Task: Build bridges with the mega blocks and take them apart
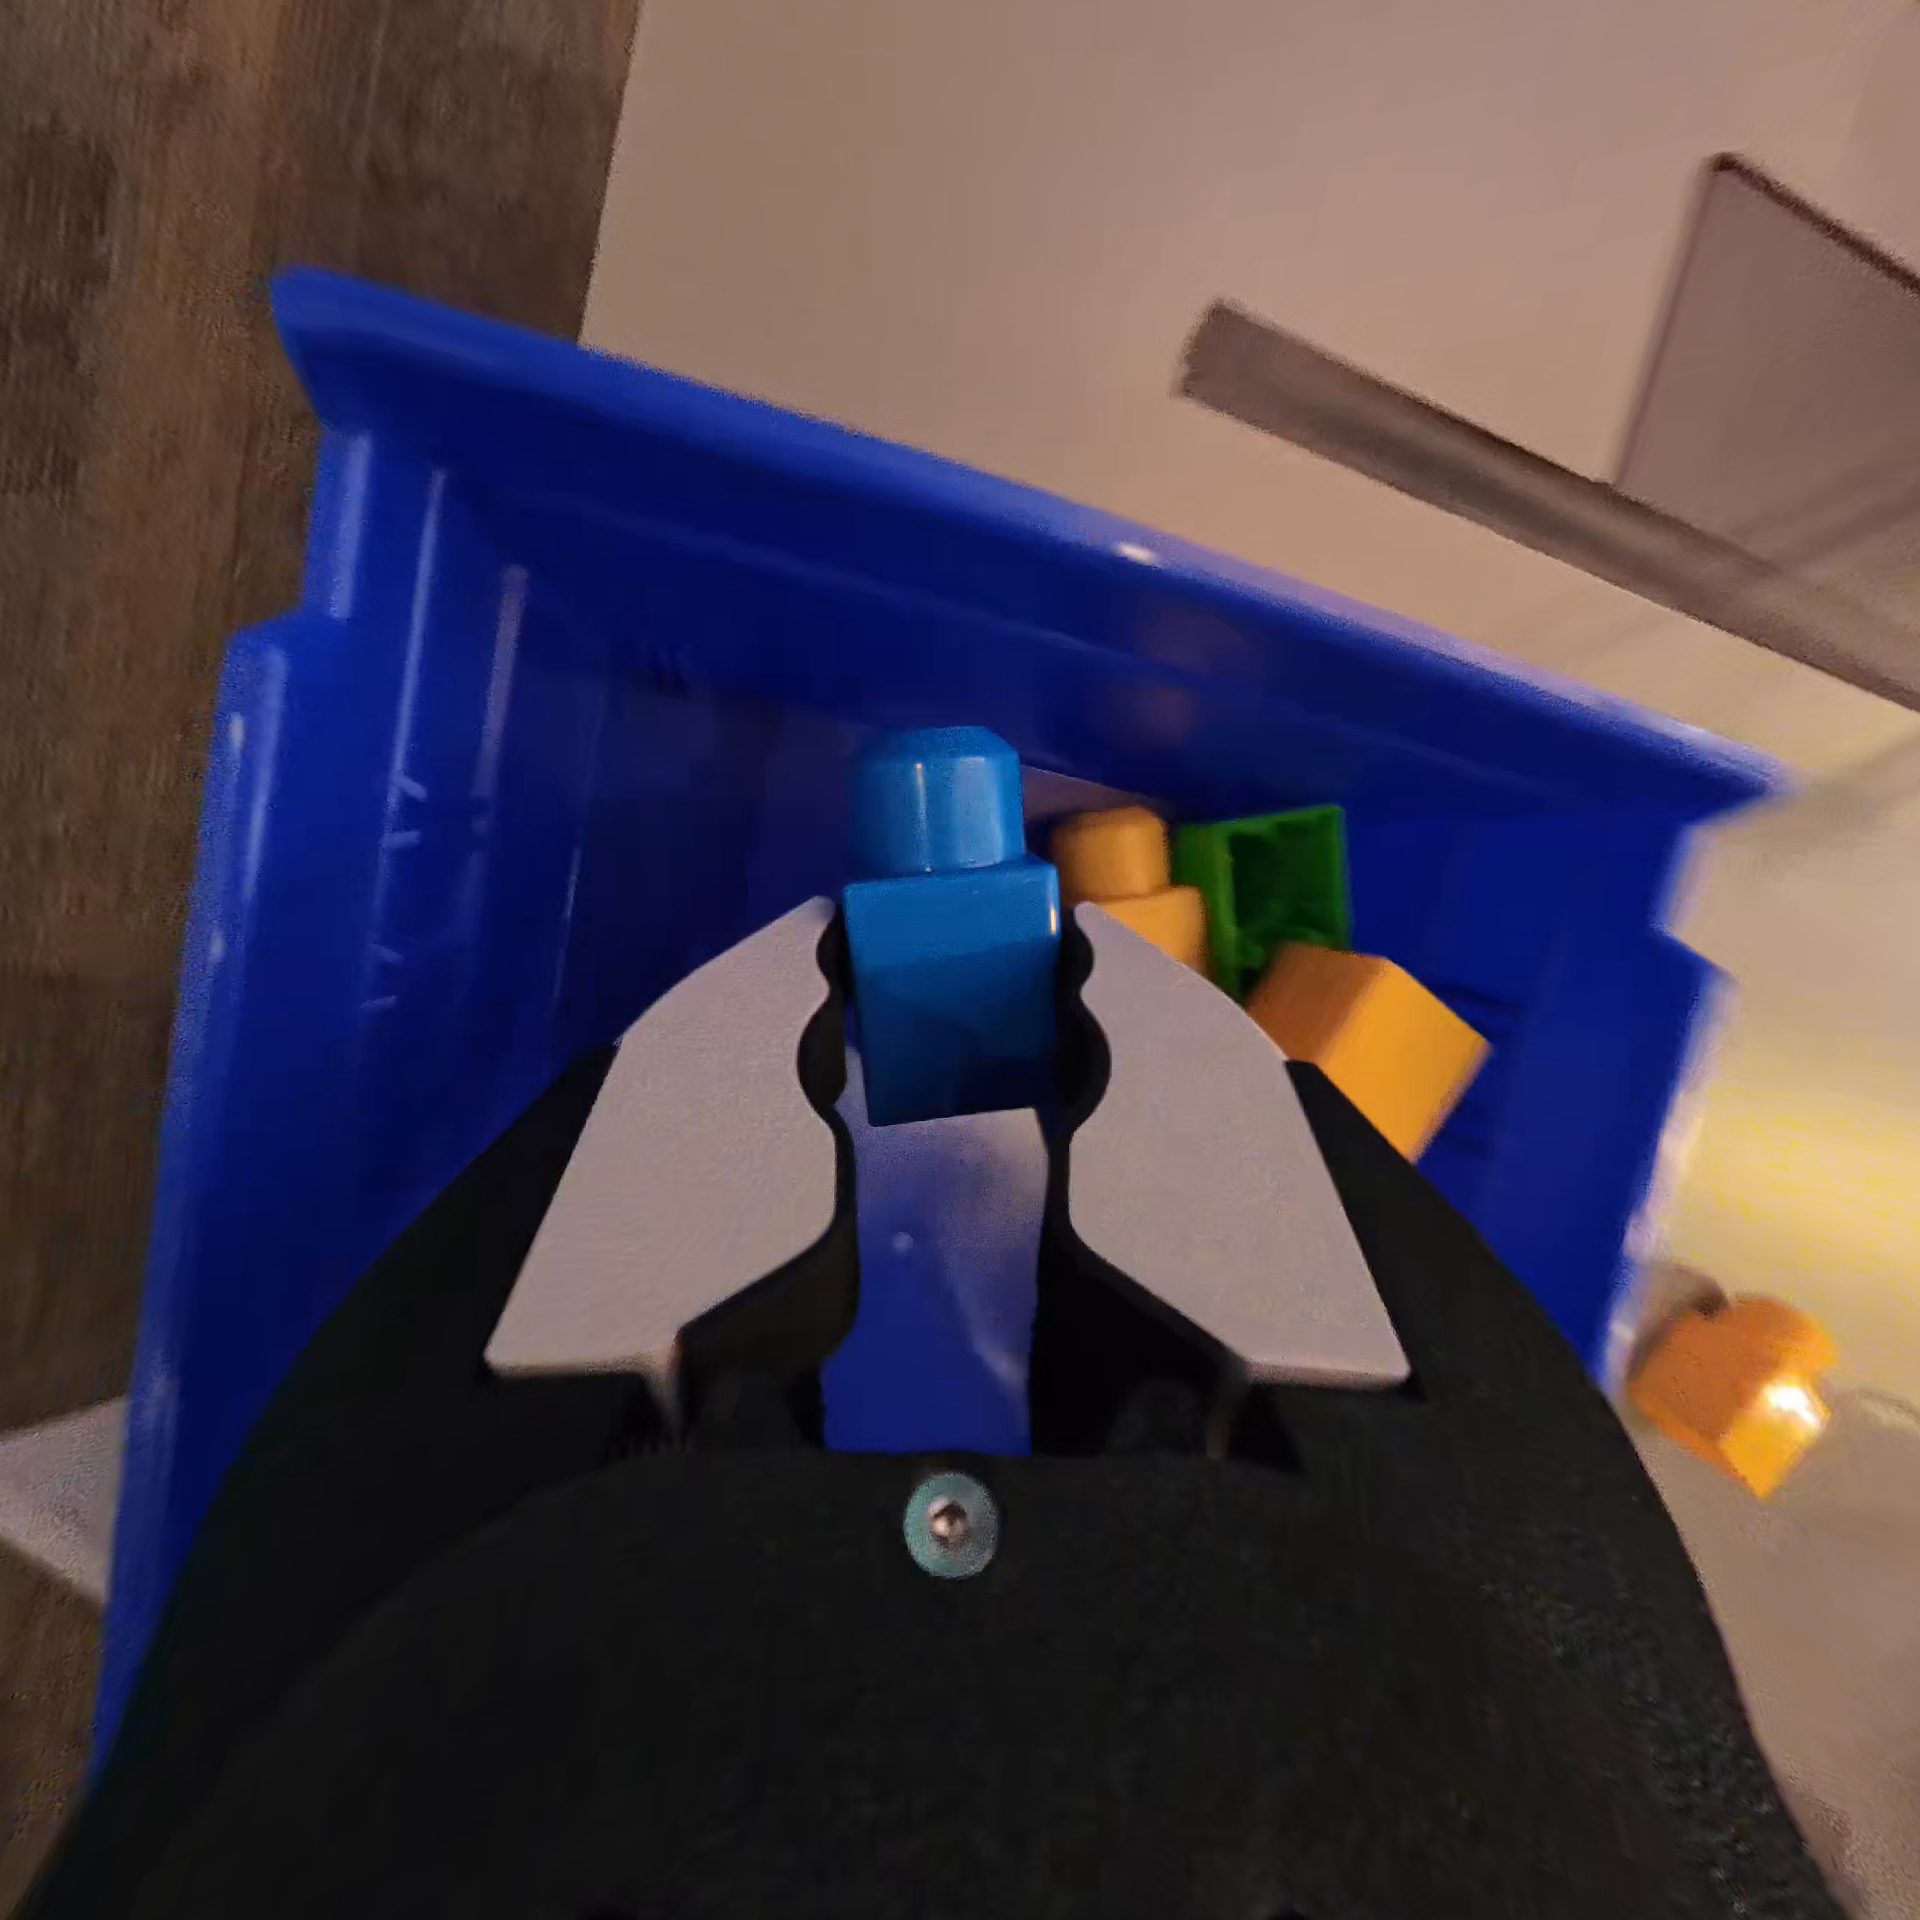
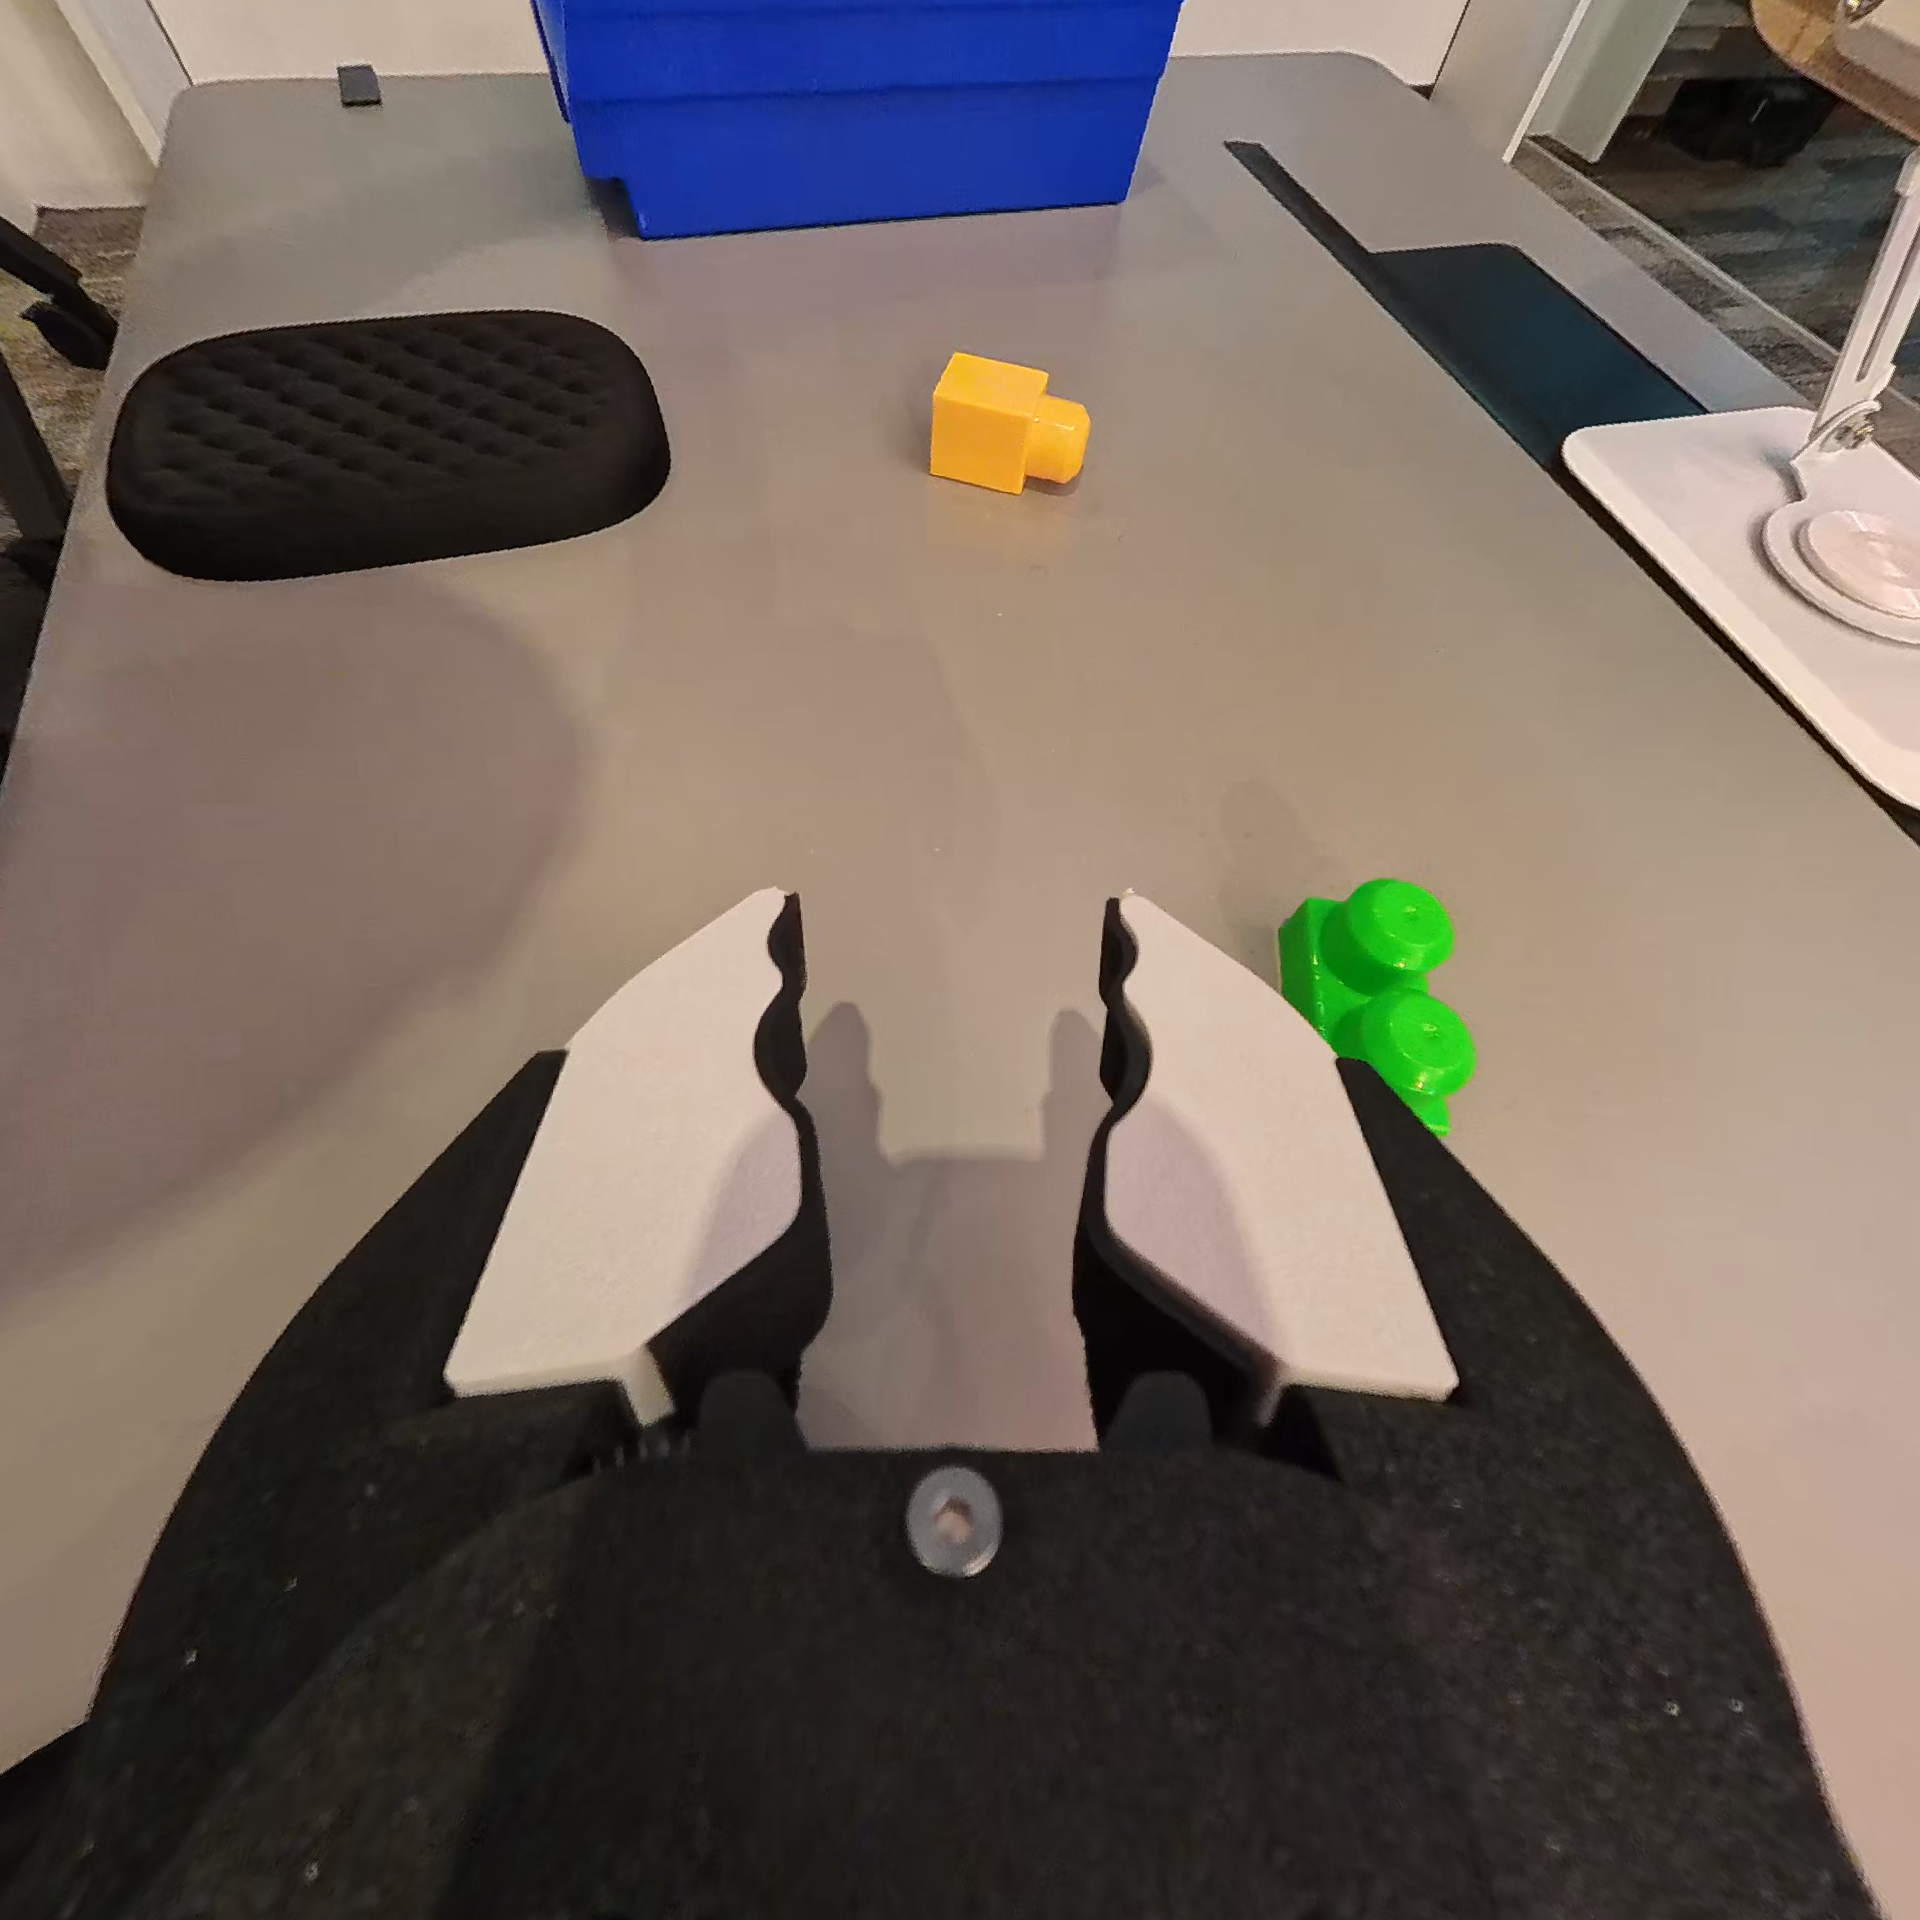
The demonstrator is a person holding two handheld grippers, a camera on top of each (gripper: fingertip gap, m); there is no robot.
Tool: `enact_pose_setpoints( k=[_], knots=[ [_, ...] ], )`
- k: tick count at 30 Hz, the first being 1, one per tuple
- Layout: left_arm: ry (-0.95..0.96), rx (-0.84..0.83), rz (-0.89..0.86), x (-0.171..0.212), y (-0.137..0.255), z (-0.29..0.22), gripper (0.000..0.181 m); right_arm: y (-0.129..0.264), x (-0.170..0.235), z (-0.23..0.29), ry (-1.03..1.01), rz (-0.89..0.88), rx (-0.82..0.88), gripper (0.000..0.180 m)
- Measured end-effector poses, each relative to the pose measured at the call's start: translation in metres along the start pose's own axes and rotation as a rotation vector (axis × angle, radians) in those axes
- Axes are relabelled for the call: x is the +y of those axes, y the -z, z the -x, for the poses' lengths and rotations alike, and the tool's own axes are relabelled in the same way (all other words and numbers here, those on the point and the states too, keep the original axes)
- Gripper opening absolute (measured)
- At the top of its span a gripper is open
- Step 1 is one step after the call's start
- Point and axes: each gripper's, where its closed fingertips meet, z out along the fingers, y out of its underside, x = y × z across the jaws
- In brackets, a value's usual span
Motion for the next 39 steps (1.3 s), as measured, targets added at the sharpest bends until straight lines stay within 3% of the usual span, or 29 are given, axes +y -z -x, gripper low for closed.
enact_pose_setpoints(
  k=[3, 6, 9, 11, 15, 18, 22, 27, 39],
  knots=[
    [-0.112, 0.137, -0.077, -0.003, 0.038, -0.034, 0.037, -0.001, 0.002, -0.001, -0.012, -0.002, -0.003, 0.054],
    [-0.276, 0.325, -0.120, 0.012, 0.083, -0.099, 0.037, -0.002, 0.003, -0.003, -0.010, -0.001, 0.007, 0.053],
    [-0.562, 0.545, -0.150, 0.064, 0.126, -0.191, 0.037, -0.003, 0.003, -0.002, 0.008, 0.006, 0.017, 0.053],
    [-0.722, 0.603, -0.157, 0.108, 0.136, -0.240, 0.037, -0.006, 0.003, 0.002, 0.032, 0.014, 0.010, 0.053],
    [-0.917, 0.533, -0.061, 0.191, 0.097, -0.298, 0.037, -0.012, 0.007, 0.007, 0.058, 0.043, -0.002, 0.053],
    [-1.057, 0.380, 0.025, 0.228, 0.054, -0.311, 0.037, -0.013, 0.007, 0.009, 0.071, 0.047, 0.003, 0.053],
    [-1.197, 0.156, 0.020, 0.233, 0.019, -0.308, 0.037, -0.011, 0.006, 0.010, 0.082, 0.046, 0.009, 0.053],
    [-1.082, 0.179, 0.123, 0.247, -0.003, -0.313, 0.037, -0.012, 0.009, 0.014, 0.098, 0.068, 0.002, 0.054],
    [-0.996, 0.213, 0.161, 0.250, -0.018, -0.311, 0.037, -0.014, 0.014, 0.019, 0.121, 0.096, -0.005, 0.055]
  ],
)
